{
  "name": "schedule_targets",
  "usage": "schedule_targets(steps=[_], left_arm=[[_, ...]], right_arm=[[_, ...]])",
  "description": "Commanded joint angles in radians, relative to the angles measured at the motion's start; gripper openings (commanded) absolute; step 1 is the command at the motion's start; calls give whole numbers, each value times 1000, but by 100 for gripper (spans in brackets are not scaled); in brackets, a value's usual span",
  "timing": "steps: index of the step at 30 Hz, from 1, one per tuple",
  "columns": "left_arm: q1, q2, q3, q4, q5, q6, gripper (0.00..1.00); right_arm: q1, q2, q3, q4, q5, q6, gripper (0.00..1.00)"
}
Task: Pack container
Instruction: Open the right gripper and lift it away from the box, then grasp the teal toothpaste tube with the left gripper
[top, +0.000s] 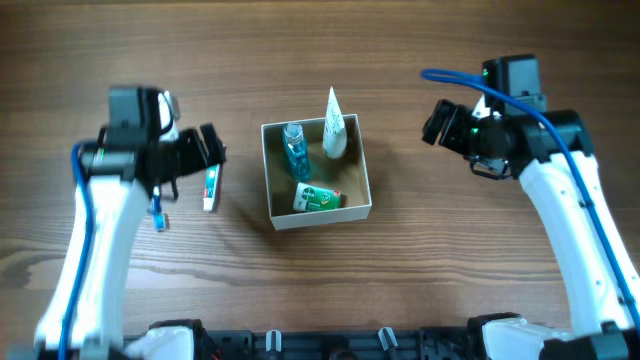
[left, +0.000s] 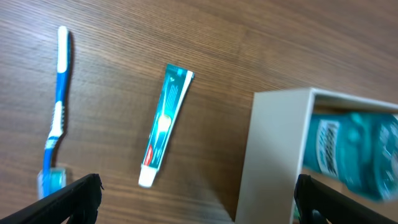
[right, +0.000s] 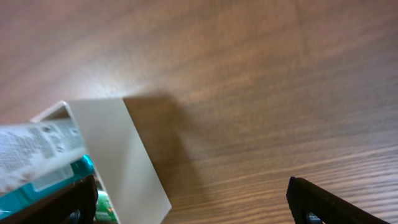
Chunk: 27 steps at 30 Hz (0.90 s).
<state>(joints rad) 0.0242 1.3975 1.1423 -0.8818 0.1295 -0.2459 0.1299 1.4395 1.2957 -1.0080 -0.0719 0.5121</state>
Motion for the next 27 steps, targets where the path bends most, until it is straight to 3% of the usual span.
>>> schedule_targets(steps=[1, 11, 20, 27], left_arm=[[-5, 176, 60, 1, 33, 2, 100], [-8, 441, 60, 25, -28, 6, 100], [-8, 506, 60, 29, -49, 40, 100], [-37, 533, 60, 25, -69, 138, 100]], right_arm=[[1, 44, -15, -4, -42, 2, 98], [1, 60, -15, -2, -42, -15, 97], [1, 60, -15, -4, -42, -15, 97], [1, 60, -15, -20, -42, -16, 98]])
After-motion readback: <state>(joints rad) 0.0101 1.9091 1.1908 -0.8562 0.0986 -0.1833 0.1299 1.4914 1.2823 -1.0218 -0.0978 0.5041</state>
